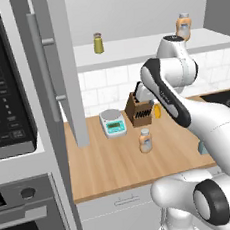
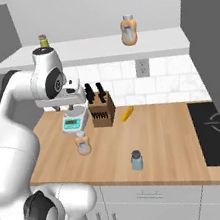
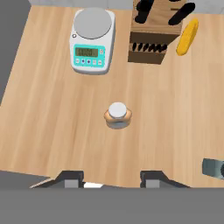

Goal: Put the shaker and condiment bottle from the counter next to their counterparts in the cabinet.

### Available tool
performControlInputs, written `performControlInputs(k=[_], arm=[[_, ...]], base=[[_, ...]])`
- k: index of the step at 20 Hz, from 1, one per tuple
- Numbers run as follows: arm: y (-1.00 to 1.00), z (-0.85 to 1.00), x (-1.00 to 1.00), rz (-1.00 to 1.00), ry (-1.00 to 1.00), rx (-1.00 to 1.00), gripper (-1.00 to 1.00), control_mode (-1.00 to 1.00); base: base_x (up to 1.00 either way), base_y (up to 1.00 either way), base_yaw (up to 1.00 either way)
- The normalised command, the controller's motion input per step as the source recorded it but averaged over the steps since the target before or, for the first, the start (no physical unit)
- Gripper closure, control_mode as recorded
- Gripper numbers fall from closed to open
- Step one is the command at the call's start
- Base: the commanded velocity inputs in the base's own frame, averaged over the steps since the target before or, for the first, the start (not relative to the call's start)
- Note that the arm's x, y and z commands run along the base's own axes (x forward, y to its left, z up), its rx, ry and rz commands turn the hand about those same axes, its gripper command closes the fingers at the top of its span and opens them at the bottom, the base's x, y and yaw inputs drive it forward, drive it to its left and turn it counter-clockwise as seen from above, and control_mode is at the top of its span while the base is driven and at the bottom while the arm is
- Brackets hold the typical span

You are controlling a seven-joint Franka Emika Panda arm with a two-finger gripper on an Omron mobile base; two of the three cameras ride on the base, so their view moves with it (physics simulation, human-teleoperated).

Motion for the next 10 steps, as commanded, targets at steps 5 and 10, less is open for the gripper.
performControlInputs(k=[5, 10], arm=[[0.0, -0.01, 0.0, 0.07, -0.04, 0.01, -1.0, -1.0], [0.0, 0.0, 0.0, 0.28, -0.15, 0.01, -1.0, -1.0]], base=[[0.0, 0.0, 0.0], [0.0, 0.0, 0.0]])
